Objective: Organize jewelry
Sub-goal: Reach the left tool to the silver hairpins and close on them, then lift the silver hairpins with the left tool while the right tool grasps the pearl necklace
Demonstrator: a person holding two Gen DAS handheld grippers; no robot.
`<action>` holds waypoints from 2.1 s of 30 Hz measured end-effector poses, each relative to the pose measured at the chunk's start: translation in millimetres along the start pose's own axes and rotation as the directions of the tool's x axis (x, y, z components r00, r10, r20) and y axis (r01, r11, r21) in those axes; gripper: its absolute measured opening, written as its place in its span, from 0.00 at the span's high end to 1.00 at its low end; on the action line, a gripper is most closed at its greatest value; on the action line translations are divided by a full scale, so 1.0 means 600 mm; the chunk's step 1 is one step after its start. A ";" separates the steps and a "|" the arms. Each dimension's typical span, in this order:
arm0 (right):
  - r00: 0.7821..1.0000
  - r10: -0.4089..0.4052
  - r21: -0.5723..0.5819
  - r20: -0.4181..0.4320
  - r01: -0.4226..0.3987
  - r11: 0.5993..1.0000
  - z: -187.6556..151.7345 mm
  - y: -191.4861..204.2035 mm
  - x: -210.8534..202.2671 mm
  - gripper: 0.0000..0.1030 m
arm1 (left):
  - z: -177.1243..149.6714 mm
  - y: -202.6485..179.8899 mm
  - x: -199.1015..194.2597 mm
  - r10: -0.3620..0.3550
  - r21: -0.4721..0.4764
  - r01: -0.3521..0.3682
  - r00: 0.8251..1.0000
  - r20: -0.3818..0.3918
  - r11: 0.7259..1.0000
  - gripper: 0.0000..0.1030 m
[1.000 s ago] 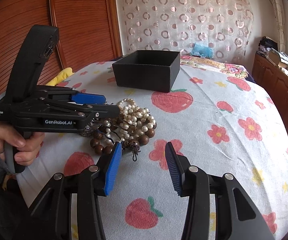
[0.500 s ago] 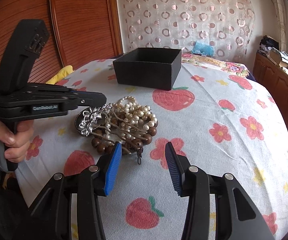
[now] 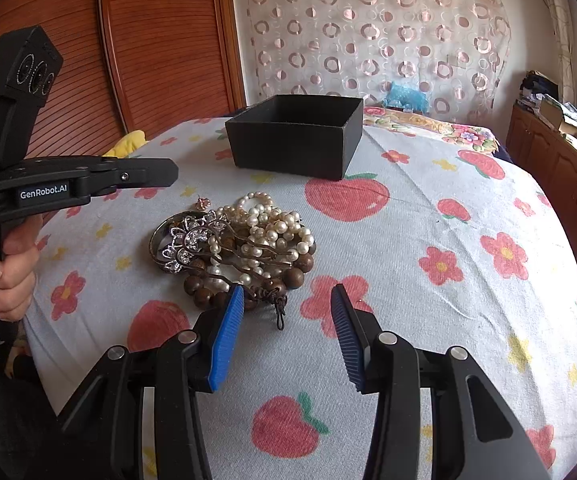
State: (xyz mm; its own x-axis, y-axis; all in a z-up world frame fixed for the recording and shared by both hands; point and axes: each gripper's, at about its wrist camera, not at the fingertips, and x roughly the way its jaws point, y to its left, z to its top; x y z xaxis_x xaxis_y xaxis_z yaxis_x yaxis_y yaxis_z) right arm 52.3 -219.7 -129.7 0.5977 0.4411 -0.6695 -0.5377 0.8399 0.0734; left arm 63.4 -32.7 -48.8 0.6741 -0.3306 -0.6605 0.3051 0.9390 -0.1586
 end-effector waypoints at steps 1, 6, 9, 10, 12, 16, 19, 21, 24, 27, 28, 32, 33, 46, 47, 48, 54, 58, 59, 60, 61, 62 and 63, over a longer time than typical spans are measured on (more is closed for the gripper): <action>1.000 -0.001 0.000 0.000 0.001 1.000 0.000 0.000 0.000 0.54 | -0.001 0.000 0.004 -0.005 0.004 0.005 1.000 -0.014 1.000 1.00; 1.000 0.001 0.001 0.001 -0.001 1.000 0.000 0.000 0.000 0.54 | -0.013 -0.002 0.018 0.004 -0.012 -0.004 0.999 -0.048 1.000 0.92; 1.000 0.001 0.000 0.000 -0.001 1.000 0.000 0.000 0.000 0.54 | -0.016 -0.003 0.025 -0.011 -0.024 0.009 0.998 -0.059 1.000 0.83; 1.000 0.001 0.001 0.000 -0.001 1.000 0.000 0.000 0.000 0.54 | -0.018 -0.003 0.027 -0.015 -0.025 0.014 0.998 -0.062 1.000 0.83; 1.000 0.001 0.001 0.001 -0.001 1.000 0.000 0.000 0.000 0.54 | -0.021 -0.007 0.032 -0.024 -0.027 0.023 0.997 -0.074 0.999 0.81; 1.000 0.001 0.001 0.001 -0.001 1.000 0.001 0.000 0.000 0.54 | -0.030 -0.009 0.044 -0.037 -0.039 0.033 0.994 -0.103 0.999 0.76; 1.000 0.002 0.000 0.000 -0.002 1.000 0.000 0.000 0.000 0.54 | -0.037 -0.005 0.051 -0.059 -0.065 0.052 0.992 -0.110 0.996 0.74; 1.000 0.002 0.000 -0.001 -0.002 1.000 0.000 0.000 0.000 0.54 | -0.040 0.001 0.053 -0.079 -0.090 0.069 0.991 -0.104 0.994 0.74; 1.000 0.002 0.000 -0.001 -0.002 1.000 0.000 0.000 0.000 0.54 | -0.041 0.006 0.053 -0.099 -0.111 0.088 0.990 -0.097 0.990 0.82; 1.000 0.002 0.001 0.000 -0.002 1.000 0.001 0.001 0.000 0.54 | -0.041 0.006 0.047 -0.096 -0.115 0.086 0.992 -0.079 0.990 0.86; 1.000 0.002 0.001 0.000 -0.002 1.000 0.001 0.001 0.000 0.54 | -0.040 0.005 0.042 -0.091 -0.115 0.083 0.994 -0.067 0.990 0.87; 1.000 0.005 0.002 -0.002 -0.005 1.000 0.001 0.001 -0.001 0.54 | -0.034 0.000 0.009 -0.072 -0.108 0.071 0.997 -0.003 0.992 0.89; 1.000 0.006 0.004 -0.002 -0.006 1.000 0.002 0.000 -0.001 0.54 | -0.031 -0.001 -0.001 -0.064 -0.104 0.065 0.998 0.014 0.992 0.90; 1.000 -0.006 -0.023 -0.018 0.006 1.000 0.023 -0.006 0.006 0.54 | -0.006 0.022 -0.078 0.046 -0.098 -0.030 0.986 0.163 0.995 0.92; 1.000 -0.002 -0.024 -0.020 0.001 1.000 0.028 -0.008 0.008 0.54 | -0.008 0.024 -0.083 0.050 -0.099 -0.033 0.985 0.166 0.995 0.92; 1.000 0.004 -0.025 -0.024 -0.004 1.000 0.033 -0.010 0.011 0.54 | -0.008 0.027 -0.086 0.054 -0.100 -0.037 0.984 0.171 0.994 0.92; 0.996 0.045 0.005 -0.078 -0.044 0.999 0.058 -0.030 0.051 0.64 | -0.007 0.039 -0.089 0.065 -0.111 -0.046 0.983 0.174 0.993 0.92; 0.992 0.067 0.010 -0.110 -0.067 0.998 0.061 -0.030 0.068 0.78 | -0.012 0.044 -0.087 0.070 -0.116 -0.051 0.983 0.167 0.992 0.92; 0.992 0.067 0.011 -0.105 -0.066 0.998 0.063 -0.029 0.069 0.82 | -0.013 0.045 -0.086 0.071 -0.116 -0.052 0.984 0.166 0.992 0.92; 0.993 0.066 0.008 -0.100 -0.066 0.998 0.064 -0.027 0.067 0.85 | -0.014 0.047 -0.086 0.072 -0.117 -0.053 0.983 0.166 0.992 0.92; 0.993 0.067 0.004 -0.095 -0.067 0.998 0.067 -0.026 0.065 0.88 | -0.014 0.047 -0.086 0.072 -0.117 -0.052 0.984 0.166 0.992 0.92; 0.994 0.066 0.002 -0.090 -0.066 0.998 0.068 -0.026 0.064 0.89 | -0.014 0.048 -0.086 0.071 -0.117 -0.052 0.984 0.165 0.992 0.92; 0.994 0.063 0.001 -0.084 -0.063 0.998 0.071 -0.026 0.062 0.91 | -0.015 0.048 -0.085 0.071 -0.117 -0.052 0.984 0.164 0.992 0.92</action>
State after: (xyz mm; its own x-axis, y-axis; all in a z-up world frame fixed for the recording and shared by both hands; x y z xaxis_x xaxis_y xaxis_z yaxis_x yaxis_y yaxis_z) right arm 108.2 -202.9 -123.8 0.5108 0.4652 -0.7230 -0.5738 0.8107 0.1163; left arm 31.7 12.3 -26.1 0.7954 -0.2742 -0.5406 0.1890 0.9596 -0.2086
